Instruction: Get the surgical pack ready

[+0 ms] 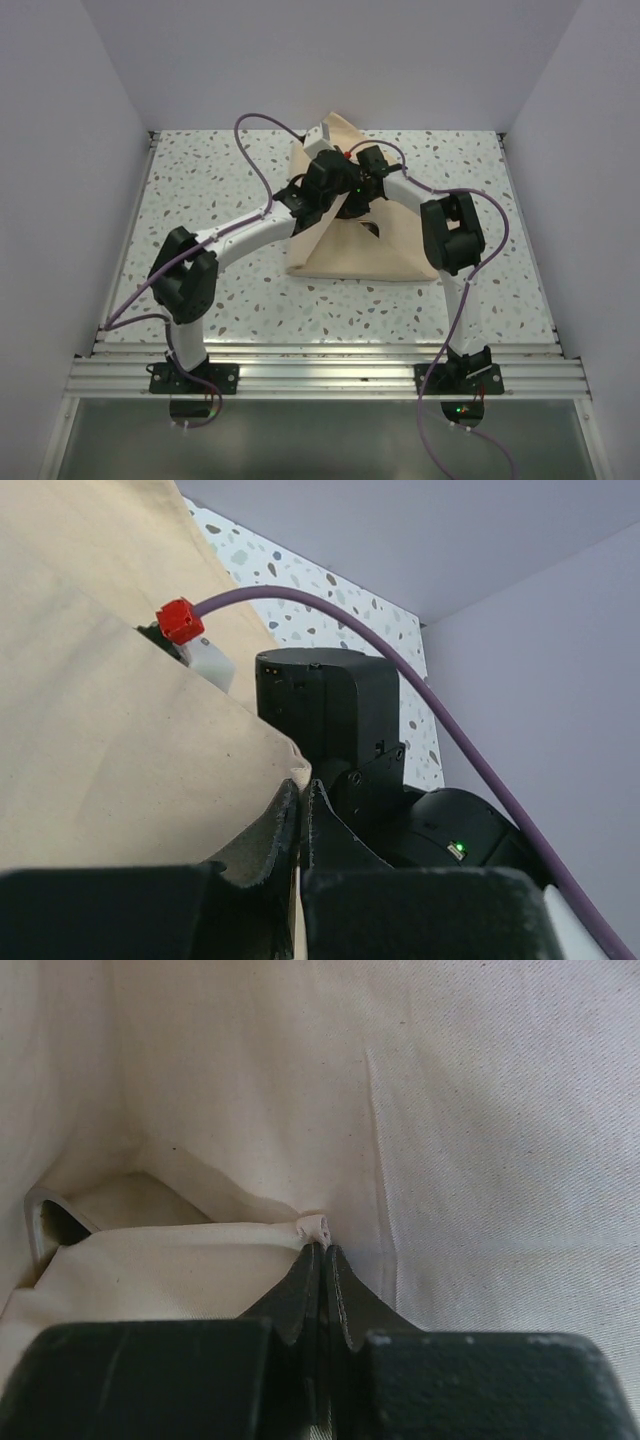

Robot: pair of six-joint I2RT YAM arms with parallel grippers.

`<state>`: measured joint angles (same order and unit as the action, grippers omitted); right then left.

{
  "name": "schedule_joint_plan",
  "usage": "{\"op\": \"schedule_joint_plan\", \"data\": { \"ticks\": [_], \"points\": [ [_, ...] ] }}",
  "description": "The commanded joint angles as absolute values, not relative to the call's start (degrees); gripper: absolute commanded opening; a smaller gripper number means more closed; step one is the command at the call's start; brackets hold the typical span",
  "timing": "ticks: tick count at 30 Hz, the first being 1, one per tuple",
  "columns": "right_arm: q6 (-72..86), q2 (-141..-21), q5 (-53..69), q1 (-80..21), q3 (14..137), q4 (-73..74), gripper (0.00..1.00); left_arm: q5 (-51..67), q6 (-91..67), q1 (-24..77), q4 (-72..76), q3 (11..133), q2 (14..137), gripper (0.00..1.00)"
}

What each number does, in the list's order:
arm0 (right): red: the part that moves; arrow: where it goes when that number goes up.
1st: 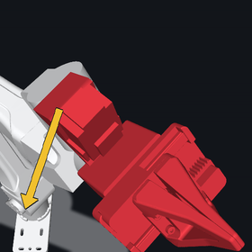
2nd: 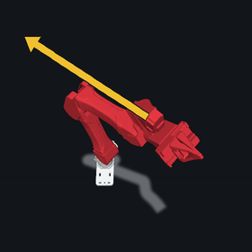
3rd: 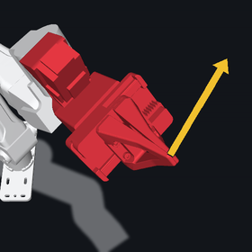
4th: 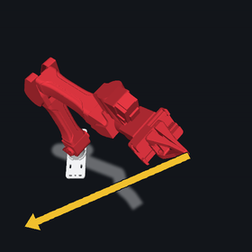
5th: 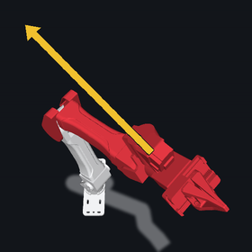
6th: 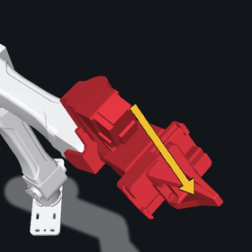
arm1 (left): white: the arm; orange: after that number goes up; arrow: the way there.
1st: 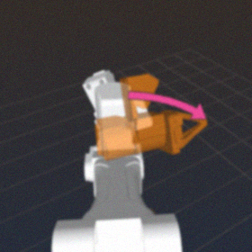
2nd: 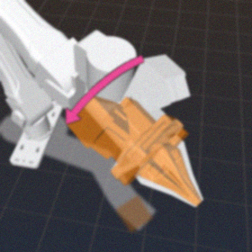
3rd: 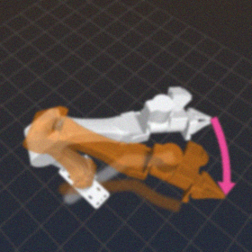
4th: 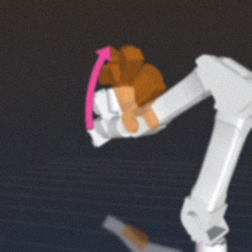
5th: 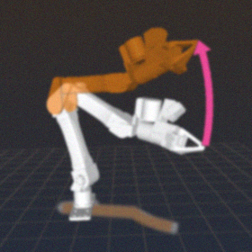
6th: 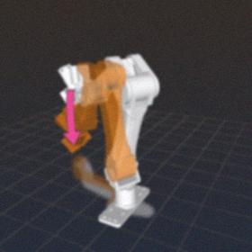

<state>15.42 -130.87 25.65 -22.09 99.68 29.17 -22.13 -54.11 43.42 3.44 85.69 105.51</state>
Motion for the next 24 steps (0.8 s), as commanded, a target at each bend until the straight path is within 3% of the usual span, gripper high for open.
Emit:
{"op": "schedule_joint_plan", "data": {
  "ticks": [1, 15, 24],
  "points": [
    [14.50, -135.62, 23.38, -23.29, 97.91, 33.75, 0.00, -22.24, -58.44, 44.21, 14.93, 88.94, 107.22, 0.00],
    [14.68, -136.23, 24.52, -23.29, 97.91, 33.58, 0.00, -22.68, -60.03, 47.81, 22.14, 91.67, 111.97, 0.00],
    [15.03, -135.27, 25.49, -23.20, 97.30, 32.87, 0.00, -23.38, -58.71, 48.60, 29.26, 83.26, 106.54, 0.00]
  ]
}}
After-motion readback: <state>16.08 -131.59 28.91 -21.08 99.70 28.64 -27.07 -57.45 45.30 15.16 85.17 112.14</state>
